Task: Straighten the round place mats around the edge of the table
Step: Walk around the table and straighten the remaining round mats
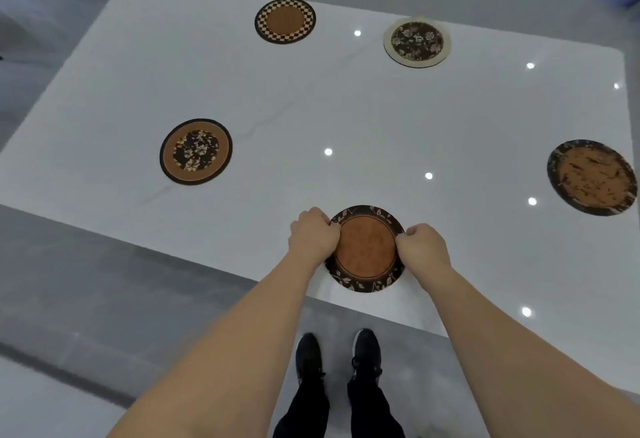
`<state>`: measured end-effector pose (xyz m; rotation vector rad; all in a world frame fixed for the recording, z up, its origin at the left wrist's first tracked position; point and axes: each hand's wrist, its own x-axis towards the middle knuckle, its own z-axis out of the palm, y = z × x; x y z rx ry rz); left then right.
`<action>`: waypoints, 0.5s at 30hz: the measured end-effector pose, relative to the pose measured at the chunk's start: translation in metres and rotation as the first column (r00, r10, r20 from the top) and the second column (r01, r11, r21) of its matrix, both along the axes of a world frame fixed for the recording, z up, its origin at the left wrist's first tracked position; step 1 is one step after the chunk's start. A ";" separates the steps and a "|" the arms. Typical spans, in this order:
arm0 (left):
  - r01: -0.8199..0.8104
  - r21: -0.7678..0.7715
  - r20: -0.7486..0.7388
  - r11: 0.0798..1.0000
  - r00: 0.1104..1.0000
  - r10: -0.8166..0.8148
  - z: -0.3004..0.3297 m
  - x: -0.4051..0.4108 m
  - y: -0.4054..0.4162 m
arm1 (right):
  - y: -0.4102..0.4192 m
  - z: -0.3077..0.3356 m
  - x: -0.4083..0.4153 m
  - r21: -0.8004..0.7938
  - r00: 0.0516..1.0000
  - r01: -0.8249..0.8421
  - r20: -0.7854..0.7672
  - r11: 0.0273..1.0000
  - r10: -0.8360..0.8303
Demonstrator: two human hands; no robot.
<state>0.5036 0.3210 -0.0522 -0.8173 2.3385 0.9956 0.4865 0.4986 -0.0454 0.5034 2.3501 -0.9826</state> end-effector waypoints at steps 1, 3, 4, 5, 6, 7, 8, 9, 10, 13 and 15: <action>0.003 -0.039 -0.002 0.999 1.000 -0.003 -0.002 0.001 0.003 | 0.001 0.000 0.000 -0.003 1.000 -0.001 -0.005 1.000 0.001; 0.007 -0.096 -0.029 0.995 1.000 -0.010 -0.004 0.003 0.004 | 0.003 0.000 0.001 -0.015 1.000 -0.015 0.002 1.000 0.015; 0.007 -0.112 -0.048 0.994 0.999 -0.012 -0.005 0.004 0.005 | 0.004 0.000 0.002 -0.019 1.000 -0.022 0.005 1.000 0.022; 0.007 -0.125 -0.065 0.992 0.998 -0.015 -0.006 0.005 0.005 | 0.005 0.000 0.003 -0.026 0.999 -0.030 0.011 0.999 0.031; 0.004 -0.131 -0.077 0.991 0.997 -0.014 -0.006 0.007 0.004 | 0.005 0.000 0.004 -0.034 0.999 -0.039 0.018 0.999 0.039; -0.003 -0.128 -0.085 0.992 0.996 -0.008 -0.006 0.009 0.004 | 0.006 0.001 0.005 -0.041 0.999 -0.045 0.026 0.998 0.046; -0.012 -0.119 -0.088 0.993 0.996 0.001 -0.005 0.011 0.004 | 0.007 0.001 0.006 -0.045 0.998 -0.049 0.029 0.998 0.051; -0.022 -0.110 -0.090 0.994 0.996 0.012 -0.005 0.012 0.004 | 0.008 0.001 0.007 -0.047 0.998 -0.052 0.030 0.998 0.054; -0.030 -0.105 -0.087 0.994 0.996 0.021 -0.004 0.013 0.004 | 0.009 0.002 0.008 -0.046 0.998 -0.057 0.032 0.997 0.059; -0.031 -0.099 -0.086 0.995 0.996 0.023 -0.003 0.017 0.004 | 0.010 0.003 0.011 -0.043 0.996 -0.076 0.039 0.996 0.077; -0.033 -0.094 -0.093 0.995 0.995 0.024 -0.002 0.019 0.005 | 0.010 0.004 0.014 -0.033 0.997 -0.072 0.035 0.997 0.073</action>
